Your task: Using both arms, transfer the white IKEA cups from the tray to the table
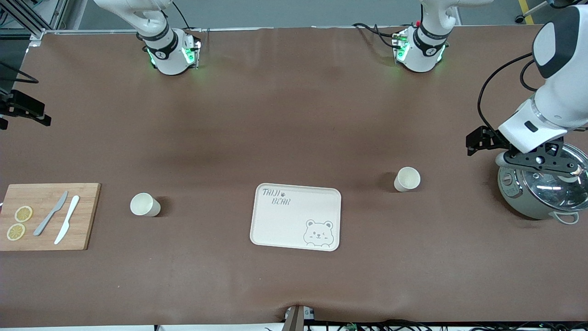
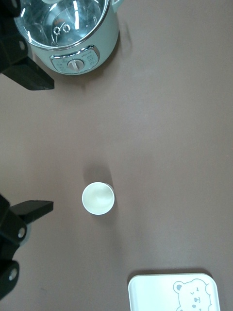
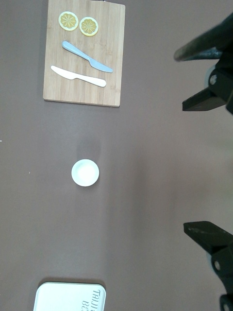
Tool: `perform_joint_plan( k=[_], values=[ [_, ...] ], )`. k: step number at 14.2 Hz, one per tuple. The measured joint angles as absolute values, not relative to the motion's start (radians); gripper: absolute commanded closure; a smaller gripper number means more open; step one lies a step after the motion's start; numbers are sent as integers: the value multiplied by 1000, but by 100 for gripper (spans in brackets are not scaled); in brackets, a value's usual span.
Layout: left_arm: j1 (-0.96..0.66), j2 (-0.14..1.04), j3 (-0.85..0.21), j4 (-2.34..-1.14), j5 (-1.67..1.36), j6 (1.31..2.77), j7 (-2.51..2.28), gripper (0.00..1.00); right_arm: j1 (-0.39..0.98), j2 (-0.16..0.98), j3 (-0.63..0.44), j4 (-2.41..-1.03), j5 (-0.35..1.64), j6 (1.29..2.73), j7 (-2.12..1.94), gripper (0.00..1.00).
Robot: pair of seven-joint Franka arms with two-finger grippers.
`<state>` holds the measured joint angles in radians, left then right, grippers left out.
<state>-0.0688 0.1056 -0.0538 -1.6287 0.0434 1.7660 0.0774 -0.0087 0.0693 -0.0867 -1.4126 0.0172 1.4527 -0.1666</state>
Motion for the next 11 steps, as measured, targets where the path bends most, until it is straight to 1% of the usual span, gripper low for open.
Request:
perform_joint_plan(
  k=[11],
  values=[
    [-61,111,-49,-1610,14,1764,78,0,-12,78,-97,-1412,16,1471,-164,0]
  ],
)
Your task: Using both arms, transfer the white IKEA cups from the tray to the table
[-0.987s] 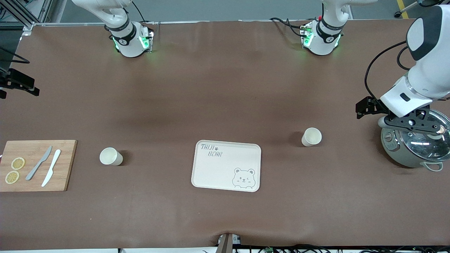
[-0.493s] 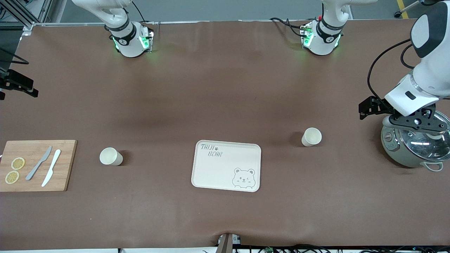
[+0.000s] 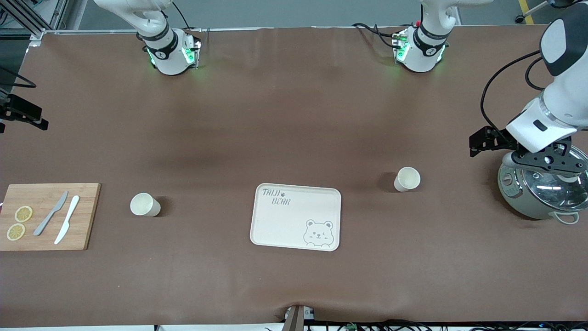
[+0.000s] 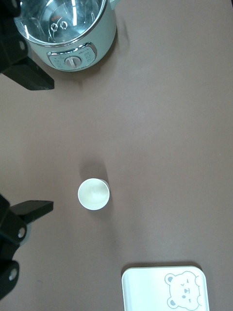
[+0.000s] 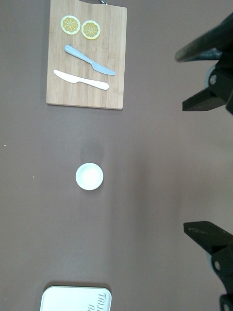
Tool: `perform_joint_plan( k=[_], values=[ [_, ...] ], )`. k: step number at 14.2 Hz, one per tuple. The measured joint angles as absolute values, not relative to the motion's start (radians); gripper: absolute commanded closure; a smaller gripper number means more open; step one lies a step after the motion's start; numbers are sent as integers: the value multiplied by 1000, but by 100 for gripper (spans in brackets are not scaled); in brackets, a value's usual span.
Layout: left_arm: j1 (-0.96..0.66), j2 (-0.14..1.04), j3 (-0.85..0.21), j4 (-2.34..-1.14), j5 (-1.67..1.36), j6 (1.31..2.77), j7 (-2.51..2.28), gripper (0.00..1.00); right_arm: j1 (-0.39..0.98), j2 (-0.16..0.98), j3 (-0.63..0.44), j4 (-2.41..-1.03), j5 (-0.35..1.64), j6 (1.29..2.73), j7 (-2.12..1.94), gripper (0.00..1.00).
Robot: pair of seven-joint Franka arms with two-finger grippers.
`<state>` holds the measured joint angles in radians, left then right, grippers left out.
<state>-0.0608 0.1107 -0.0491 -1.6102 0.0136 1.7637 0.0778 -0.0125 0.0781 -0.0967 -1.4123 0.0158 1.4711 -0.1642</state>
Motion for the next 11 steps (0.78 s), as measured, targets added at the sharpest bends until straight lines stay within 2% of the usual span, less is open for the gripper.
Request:
perform_joint_plan(
  k=[6,11],
  values=[
    [-60,111,-49,-1606,13,1762,78,0,-20,76,-103,-1394,14,1471,-164,0],
    [-61,112,-50,-1605,13,1679,100,0,-21,76,-103,-1394,14,1479,-164,0]
  ],
)
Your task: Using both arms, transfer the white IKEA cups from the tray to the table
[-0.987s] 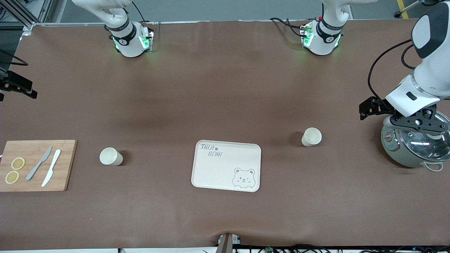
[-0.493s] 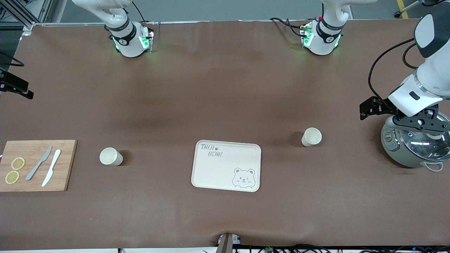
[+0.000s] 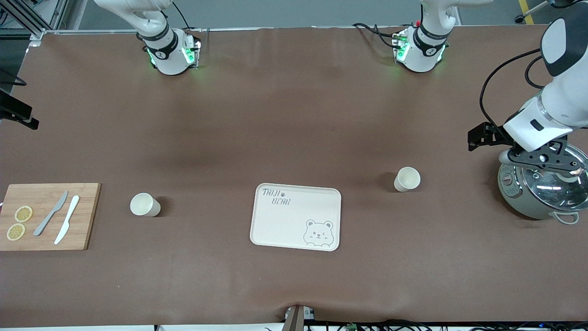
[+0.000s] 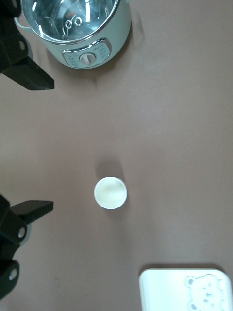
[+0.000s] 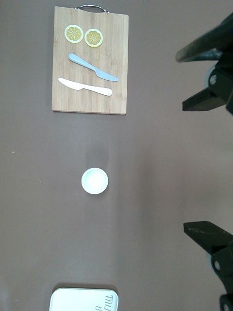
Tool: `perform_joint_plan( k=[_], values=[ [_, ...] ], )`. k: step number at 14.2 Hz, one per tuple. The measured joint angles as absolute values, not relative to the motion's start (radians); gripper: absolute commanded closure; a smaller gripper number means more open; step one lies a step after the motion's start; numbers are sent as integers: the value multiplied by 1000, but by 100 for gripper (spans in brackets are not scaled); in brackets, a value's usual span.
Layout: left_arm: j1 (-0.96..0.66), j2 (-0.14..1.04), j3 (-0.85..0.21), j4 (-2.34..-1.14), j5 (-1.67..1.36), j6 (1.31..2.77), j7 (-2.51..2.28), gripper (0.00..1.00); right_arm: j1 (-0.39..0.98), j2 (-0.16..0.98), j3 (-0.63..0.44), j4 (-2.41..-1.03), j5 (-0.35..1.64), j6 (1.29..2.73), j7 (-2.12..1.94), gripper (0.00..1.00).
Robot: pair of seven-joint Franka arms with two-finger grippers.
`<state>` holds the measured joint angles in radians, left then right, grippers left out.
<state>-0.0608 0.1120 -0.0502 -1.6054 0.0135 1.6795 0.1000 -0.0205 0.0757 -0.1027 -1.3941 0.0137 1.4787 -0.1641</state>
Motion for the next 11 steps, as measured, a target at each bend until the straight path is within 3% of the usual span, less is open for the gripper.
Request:
perform_joint_plan(
  k=[11],
  values=[
    [-60,115,-49,-1605,13,1666,118,0,-21,76,-102,-1391,14,1481,-164,0]
  ],
)
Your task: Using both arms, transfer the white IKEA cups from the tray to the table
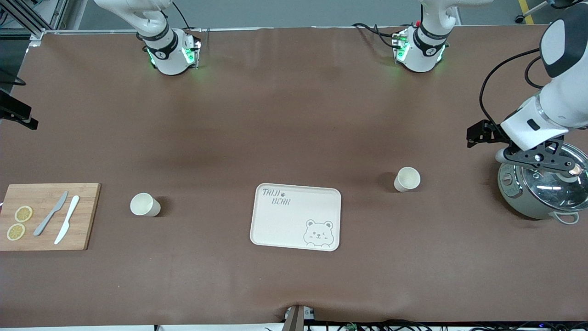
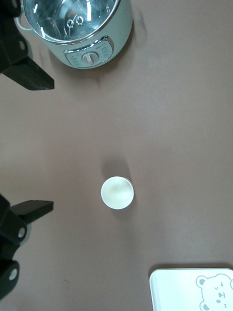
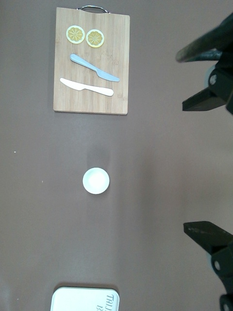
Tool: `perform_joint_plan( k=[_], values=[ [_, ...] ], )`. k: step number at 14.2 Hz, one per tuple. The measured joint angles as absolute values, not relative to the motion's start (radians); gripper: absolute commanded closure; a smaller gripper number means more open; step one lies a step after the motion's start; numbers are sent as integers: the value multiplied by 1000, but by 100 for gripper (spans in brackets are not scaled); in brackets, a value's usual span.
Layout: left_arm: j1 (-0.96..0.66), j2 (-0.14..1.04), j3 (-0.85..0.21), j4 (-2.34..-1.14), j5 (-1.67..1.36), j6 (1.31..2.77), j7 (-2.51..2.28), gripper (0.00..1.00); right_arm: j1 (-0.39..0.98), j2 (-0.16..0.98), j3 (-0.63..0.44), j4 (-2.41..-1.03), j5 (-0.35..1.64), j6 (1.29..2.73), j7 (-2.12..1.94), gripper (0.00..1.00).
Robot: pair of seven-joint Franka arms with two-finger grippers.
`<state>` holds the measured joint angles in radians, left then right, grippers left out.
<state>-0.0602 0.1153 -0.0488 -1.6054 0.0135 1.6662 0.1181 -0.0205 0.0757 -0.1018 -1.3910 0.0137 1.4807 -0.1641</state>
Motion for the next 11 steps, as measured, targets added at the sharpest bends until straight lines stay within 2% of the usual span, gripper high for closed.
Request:
perform_joint_plan(
  k=[11],
  values=[
    [-56,138,-46,-1600,28,1667,118,0,-18,76,-97,-1390,11,1520,-164,0]
  ],
)
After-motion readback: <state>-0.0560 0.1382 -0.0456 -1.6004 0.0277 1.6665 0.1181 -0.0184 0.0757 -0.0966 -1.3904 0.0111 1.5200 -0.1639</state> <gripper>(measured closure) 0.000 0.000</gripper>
